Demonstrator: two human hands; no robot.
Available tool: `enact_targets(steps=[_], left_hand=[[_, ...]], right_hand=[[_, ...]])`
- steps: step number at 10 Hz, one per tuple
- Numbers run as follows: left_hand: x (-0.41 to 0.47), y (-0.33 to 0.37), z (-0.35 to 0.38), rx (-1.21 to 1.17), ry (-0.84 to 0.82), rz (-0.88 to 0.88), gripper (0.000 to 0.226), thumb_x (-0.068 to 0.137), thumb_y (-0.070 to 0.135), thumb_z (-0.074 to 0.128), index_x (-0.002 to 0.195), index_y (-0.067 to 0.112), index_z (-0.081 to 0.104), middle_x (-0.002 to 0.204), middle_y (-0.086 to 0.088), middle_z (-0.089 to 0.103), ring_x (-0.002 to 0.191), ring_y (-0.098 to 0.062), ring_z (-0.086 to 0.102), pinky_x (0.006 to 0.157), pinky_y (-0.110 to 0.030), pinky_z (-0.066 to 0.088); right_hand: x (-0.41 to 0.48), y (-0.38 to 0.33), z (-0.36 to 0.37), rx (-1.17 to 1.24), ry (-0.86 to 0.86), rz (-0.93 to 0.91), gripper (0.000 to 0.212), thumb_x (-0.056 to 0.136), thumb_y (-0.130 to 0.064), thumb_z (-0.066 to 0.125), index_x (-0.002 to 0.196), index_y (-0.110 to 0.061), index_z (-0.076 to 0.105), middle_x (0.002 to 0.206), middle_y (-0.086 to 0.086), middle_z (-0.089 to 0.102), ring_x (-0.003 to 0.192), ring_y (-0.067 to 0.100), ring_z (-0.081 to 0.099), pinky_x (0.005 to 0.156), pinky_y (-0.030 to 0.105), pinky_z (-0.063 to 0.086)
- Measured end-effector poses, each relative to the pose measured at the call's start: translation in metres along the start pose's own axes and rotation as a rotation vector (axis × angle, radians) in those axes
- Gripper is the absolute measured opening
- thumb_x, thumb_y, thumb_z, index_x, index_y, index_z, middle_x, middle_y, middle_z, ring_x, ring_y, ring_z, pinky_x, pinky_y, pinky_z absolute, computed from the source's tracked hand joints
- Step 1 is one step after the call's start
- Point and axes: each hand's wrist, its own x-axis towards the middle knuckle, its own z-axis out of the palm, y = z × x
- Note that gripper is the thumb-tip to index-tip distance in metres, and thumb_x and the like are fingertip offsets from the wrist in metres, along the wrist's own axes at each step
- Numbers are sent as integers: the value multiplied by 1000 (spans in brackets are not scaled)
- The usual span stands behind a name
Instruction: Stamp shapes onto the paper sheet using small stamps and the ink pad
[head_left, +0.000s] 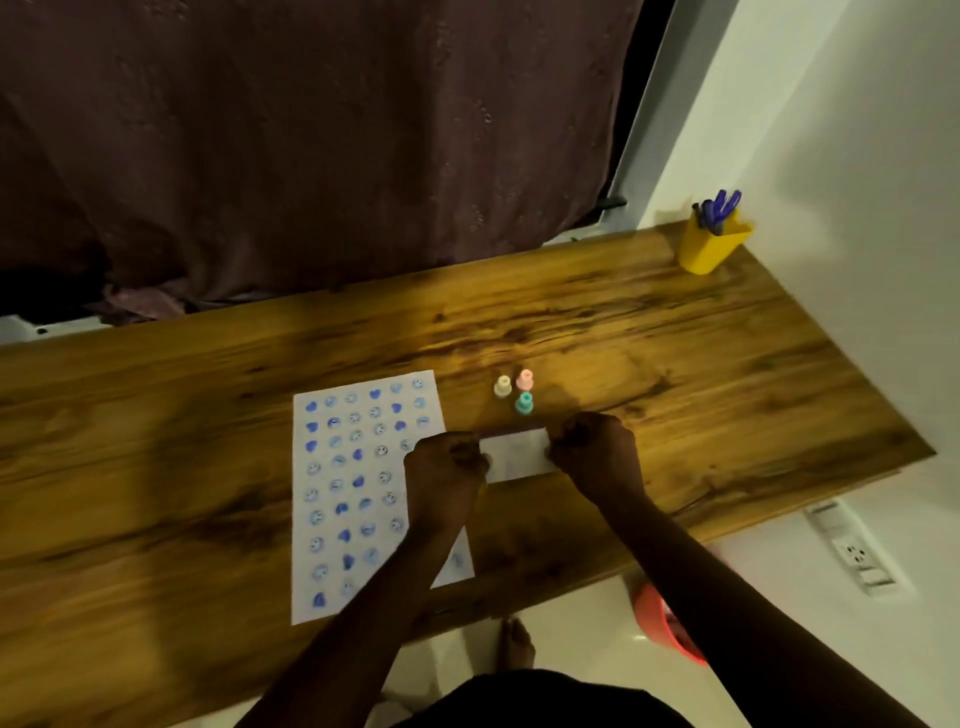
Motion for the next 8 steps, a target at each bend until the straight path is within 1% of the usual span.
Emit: enact_targets(steps=[1,2,3,4,5,6,7,8], left_hand=[[2,-1,19,23,-17,-23,24,84,20,83,107,16,77,107,-1,79,94,-14,73,92,-35,57],[6,-4,31,53,-36,-46,29,86,23,82,113,15,75,114,-2,78,100,-17,73,97,-37,56],[9,-8,38,83,-28,-61,26,83,26,83,108,21,75,110,0,78,95,-13,71,96,-40,57],[14,-12,41,68,-54,-100,25,81,26,84,104,23,74,105,4,76,97,-17,72,97,-46,58],[19,-10,41,137,-76,-106,27,80,28,85,104,22,74,107,2,77,97,-14,71,95,-34,54],[21,-7,39,181,-67,-55,27,78,25,87,102,19,76,106,0,79,89,-6,66,84,-23,45],[21,4,30,209,-58,-25,29,79,23,85,106,16,76,109,-3,78,90,-8,65,81,-21,41],[21,18,15,137,19,40,37,85,29,80,120,18,73,112,-4,76,96,-16,71,83,-24,49]], right_hand=[[13,14,-2,21,-23,53,10,79,-17,82,86,-11,78,91,8,80,88,24,74,74,25,47],[21,22,-1,-5,-46,88,14,79,-18,81,90,-10,77,95,9,79,92,25,73,75,27,48],[25,27,0,-9,-57,90,12,79,-17,82,88,-11,76,90,5,77,87,23,72,71,26,43],[26,31,1,2,-65,55,10,79,-15,82,83,-10,75,84,3,75,82,20,70,71,25,42],[31,31,2,-35,-79,33,10,79,-16,83,82,-12,75,86,3,76,80,17,68,73,25,43],[34,32,2,-137,-128,-14,12,80,-18,82,85,-9,75,91,7,78,87,22,72,78,32,54],[35,28,0,-198,-133,-66,17,78,-19,82,91,-12,73,96,7,77,95,26,73,82,37,58],[34,10,0,-218,-49,-171,24,79,-24,79,100,-19,68,103,4,74,98,26,71,75,31,54]])
